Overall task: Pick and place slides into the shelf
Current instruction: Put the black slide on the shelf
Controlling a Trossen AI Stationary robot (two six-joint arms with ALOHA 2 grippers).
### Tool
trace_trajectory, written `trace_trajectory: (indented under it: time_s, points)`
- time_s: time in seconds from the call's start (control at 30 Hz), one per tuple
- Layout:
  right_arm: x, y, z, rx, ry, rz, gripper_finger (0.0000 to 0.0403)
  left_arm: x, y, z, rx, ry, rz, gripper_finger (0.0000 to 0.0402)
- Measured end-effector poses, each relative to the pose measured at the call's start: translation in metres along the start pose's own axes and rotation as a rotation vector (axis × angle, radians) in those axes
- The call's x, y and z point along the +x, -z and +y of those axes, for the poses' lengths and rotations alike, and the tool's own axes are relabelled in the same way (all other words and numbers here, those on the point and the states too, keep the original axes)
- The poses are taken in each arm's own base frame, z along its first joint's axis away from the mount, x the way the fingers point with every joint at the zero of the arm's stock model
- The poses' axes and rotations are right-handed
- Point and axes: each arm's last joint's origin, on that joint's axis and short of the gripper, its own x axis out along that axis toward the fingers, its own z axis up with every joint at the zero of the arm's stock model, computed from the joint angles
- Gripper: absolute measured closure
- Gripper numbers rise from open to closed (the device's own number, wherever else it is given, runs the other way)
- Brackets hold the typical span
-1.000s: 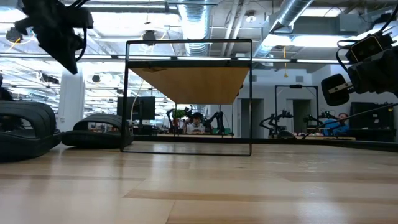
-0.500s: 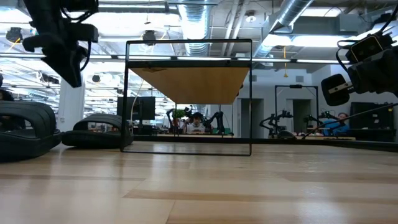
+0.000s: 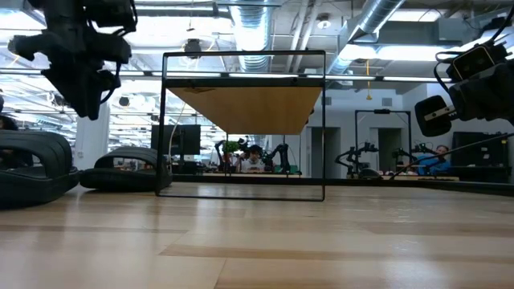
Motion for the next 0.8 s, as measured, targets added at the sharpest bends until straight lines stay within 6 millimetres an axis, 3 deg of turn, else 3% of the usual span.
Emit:
trace_trajectory:
  time_s: [0.3,0.47,0.8]
  points:
    - [0.0,0.0,0.0,0.0,0.0,0.0,0.0403,0.003,-0.007,0.013,-0.155,0.027,0.114,0.0267]
    - [0.0,0.0,0.0,0.0,0.0,0.0,0.0403,-0.002,-0.004,0.008,-0.252,0.193,0.156,0.0267]
    - [0.0,0.0,0.0,0.0,0.0,0.0,0.0403,0.001,-0.006,0.01,-0.212,0.142,0.166,0.0267]
